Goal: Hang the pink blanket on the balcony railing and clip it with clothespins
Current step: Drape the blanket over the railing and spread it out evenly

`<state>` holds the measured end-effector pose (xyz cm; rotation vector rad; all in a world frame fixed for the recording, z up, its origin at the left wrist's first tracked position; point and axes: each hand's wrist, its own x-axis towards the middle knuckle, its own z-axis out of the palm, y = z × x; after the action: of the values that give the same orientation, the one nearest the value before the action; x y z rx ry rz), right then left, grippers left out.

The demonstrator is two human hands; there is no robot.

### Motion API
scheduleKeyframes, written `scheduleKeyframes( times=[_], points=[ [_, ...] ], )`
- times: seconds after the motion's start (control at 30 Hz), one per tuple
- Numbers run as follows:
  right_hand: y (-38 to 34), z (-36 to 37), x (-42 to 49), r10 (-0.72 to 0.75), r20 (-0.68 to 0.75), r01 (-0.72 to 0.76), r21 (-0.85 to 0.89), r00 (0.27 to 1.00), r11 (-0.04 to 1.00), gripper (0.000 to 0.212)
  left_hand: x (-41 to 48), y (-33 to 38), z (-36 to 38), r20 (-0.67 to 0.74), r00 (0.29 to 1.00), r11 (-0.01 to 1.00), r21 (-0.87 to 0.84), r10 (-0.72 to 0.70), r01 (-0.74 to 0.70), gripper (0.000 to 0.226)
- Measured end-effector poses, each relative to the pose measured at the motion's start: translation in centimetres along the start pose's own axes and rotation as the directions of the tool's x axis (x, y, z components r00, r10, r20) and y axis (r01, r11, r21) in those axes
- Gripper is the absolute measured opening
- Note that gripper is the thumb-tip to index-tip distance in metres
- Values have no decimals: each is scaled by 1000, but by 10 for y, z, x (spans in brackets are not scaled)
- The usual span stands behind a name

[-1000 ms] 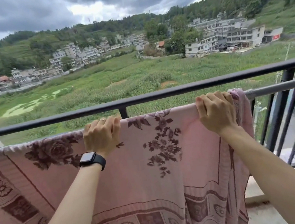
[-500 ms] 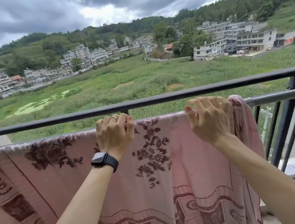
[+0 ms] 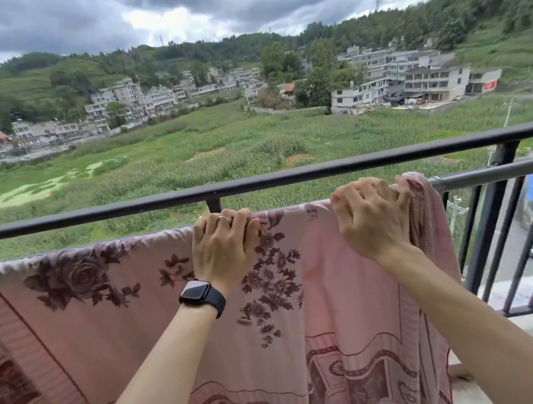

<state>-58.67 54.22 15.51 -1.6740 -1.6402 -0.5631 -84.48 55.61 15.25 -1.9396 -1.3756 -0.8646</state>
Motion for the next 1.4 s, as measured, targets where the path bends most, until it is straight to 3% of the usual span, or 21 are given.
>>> scheduleKeyframes(
  times=[0.13,0.27,0.4,0.53,0.63,0.7,0.8,0.9,1.03,1.13,1.27,1.4],
  points=[
    [-25,6,4,-122,50,122,6,991,993,51,4,-29,-11,50,999,998,57,3,-6,47],
    [1,4,14,-215,-78,203,-139,973,969,44,1,-67,-16,56,998,992,115,41,-47,53],
    [23,3,27,-134,-224,96,-175,965,980,46,-3,-97,-22,41,999,993,120,13,-18,53],
    [58,-2,26,31,-285,-87,-185,958,979,59,-16,-140,-40,75,988,982,139,-138,127,53],
    [42,-4,27,136,-255,-172,-125,957,977,58,-16,-139,-48,105,962,962,133,-251,237,52],
    [5,1,26,106,-215,-117,-40,971,992,43,-3,-113,-46,99,958,961,92,-268,260,49],
    [-50,14,18,16,-111,-5,94,994,996,36,18,-57,-36,119,979,986,-12,-164,167,45],
    [-62,22,14,-3,-66,11,125,998,992,37,27,-20,-20,148,987,996,-42,-67,74,44],
    [2,7,19,1,-114,3,29,994,1000,41,20,-42,-14,128,991,998,44,36,-42,42],
    [44,-10,24,-4,-105,-2,-55,994,999,47,8,-87,-15,86,996,996,93,-9,1,44],
    [18,-11,25,99,-96,-98,11,990,995,39,-8,-112,-24,60,991,989,102,-116,109,43],
    [-36,3,21,-21,-46,24,62,999,998,43,10,-67,-24,8,996,995,-40,-88,89,41]
  ],
)
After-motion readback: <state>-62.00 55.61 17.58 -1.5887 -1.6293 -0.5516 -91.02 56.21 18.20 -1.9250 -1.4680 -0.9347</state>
